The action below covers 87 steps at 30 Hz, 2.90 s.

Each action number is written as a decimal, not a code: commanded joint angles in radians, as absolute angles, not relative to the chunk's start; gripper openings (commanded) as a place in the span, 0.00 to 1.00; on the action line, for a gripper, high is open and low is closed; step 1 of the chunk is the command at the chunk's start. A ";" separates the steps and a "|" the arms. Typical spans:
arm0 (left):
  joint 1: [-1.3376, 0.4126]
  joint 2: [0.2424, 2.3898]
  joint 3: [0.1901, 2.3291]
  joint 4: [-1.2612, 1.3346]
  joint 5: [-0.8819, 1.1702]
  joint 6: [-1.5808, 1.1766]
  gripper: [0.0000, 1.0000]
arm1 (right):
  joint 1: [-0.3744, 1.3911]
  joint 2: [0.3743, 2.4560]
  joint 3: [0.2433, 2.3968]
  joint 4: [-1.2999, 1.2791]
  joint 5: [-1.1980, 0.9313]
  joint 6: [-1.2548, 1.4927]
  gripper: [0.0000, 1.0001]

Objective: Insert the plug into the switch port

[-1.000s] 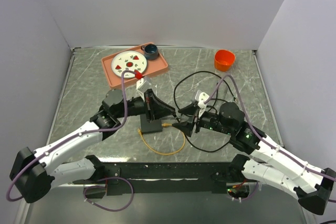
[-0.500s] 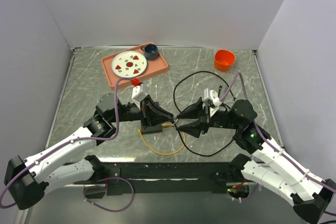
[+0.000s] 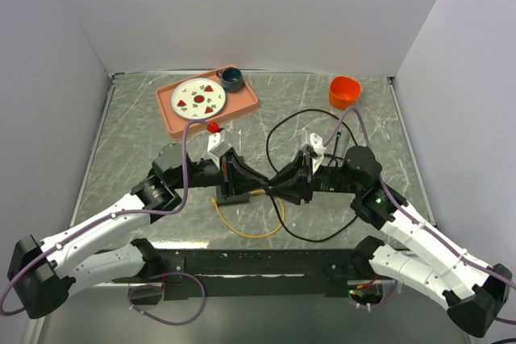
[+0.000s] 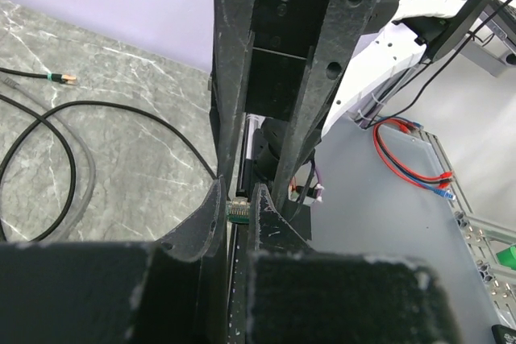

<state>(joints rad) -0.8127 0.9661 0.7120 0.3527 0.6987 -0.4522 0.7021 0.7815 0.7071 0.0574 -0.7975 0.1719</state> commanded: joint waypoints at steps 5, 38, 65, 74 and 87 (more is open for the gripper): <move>-0.838 0.956 0.758 0.387 0.698 -0.431 0.01 | 0.704 0.796 0.741 0.089 -0.758 0.179 0.36; -0.841 0.867 0.782 0.192 0.292 -0.423 0.99 | 0.657 0.791 0.680 0.037 -0.643 0.104 0.00; -0.279 1.555 0.675 0.284 0.386 -0.724 0.95 | 0.635 1.242 0.916 -0.221 -0.331 -0.127 0.00; -0.331 1.727 0.788 0.339 0.488 -0.693 0.88 | 0.634 1.315 0.931 -0.229 -0.321 -0.129 0.00; -0.400 1.885 0.992 0.305 0.589 -0.621 0.89 | 0.635 1.481 1.017 -0.351 -0.196 -0.106 0.00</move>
